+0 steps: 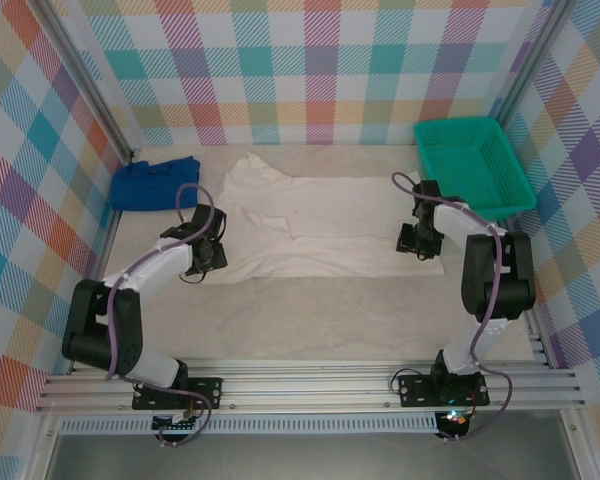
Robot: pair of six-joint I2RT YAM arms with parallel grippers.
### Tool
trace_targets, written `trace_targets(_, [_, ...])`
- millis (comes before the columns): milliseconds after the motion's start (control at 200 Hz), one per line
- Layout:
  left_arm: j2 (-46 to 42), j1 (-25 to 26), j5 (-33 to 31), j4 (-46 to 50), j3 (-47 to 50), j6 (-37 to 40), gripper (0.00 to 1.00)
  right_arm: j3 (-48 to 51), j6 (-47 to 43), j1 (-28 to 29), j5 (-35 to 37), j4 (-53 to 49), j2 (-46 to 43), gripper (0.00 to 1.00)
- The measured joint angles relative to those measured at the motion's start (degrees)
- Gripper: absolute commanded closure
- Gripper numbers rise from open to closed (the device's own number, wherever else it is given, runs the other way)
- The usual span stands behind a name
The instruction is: Fold the inside-out t-shirt
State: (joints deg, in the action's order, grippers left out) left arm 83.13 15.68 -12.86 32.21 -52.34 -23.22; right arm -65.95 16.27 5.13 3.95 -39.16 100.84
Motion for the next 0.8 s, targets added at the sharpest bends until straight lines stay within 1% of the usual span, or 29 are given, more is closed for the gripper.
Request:
trace_targets(120, [0.4, 1.2, 7.5, -2.4, 0.1, -1.3, 0.45, 2.3, 1.0, -0.1, -1.3, 0.1, -1.2, 0.55])
trace_targets(215, [3.5, 1.4, 10.5, -3.5, 0.5, -2.1, 0.46, 3.4, 1.6, -0.6, -1.6, 0.0, -0.9, 0.56])
trace_targets(310, [6.5, 0.4, 11.6, -4.3, 2.0, -2.7, 0.46, 3.7, 2.0, -1.8, -1.6, -0.4, -0.2, 0.57])
trace_targets(405, [7.6, -2.0, 12.0, -4.6, 4.1, -2.9, 0.47, 3.7, 2.1, -2.4, -0.9, -0.8, 1.1, 0.58])
trace_targets(530, [6.6, -3.9, 12.2, -6.4, 5.4, -3.0, 0.47, 3.2, 2.1, -2.5, 0.6, -1.4, 1.6, 0.59])
trace_targets(800, [3.0, -4.9, 12.0, -9.1, 9.4, -3.6, 0.47, 3.0, 2.1, -2.1, 2.3, -2.1, 1.8, 0.62])
